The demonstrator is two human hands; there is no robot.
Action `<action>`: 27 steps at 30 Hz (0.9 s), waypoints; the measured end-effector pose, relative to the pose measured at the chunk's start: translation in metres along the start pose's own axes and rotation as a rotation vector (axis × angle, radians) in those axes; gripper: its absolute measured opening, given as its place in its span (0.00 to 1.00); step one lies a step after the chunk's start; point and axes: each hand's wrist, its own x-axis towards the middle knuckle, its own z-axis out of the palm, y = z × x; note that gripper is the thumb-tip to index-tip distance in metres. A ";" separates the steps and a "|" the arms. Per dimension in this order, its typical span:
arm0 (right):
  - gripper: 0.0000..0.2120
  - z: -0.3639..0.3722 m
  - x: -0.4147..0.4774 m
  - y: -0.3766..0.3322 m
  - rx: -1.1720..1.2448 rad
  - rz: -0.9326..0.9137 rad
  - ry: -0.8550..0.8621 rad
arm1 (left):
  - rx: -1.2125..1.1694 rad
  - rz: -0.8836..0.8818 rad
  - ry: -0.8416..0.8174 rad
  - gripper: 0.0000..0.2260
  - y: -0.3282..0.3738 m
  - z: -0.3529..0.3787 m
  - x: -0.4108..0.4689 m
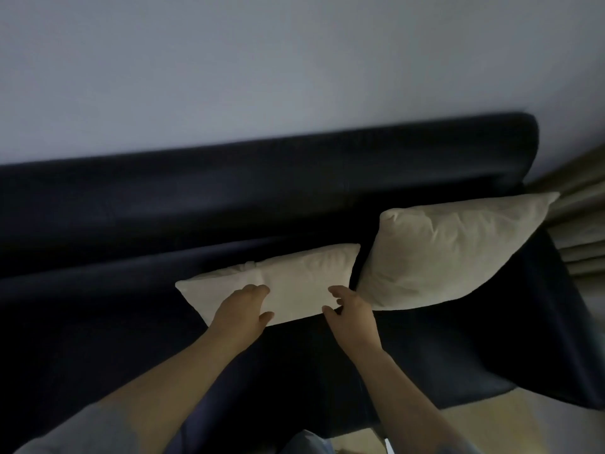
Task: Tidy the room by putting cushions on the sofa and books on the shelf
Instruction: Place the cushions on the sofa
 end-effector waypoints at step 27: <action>0.16 0.176 -0.383 -0.056 0.512 0.486 0.730 | 0.046 0.703 -0.176 0.16 -0.043 -0.003 -0.248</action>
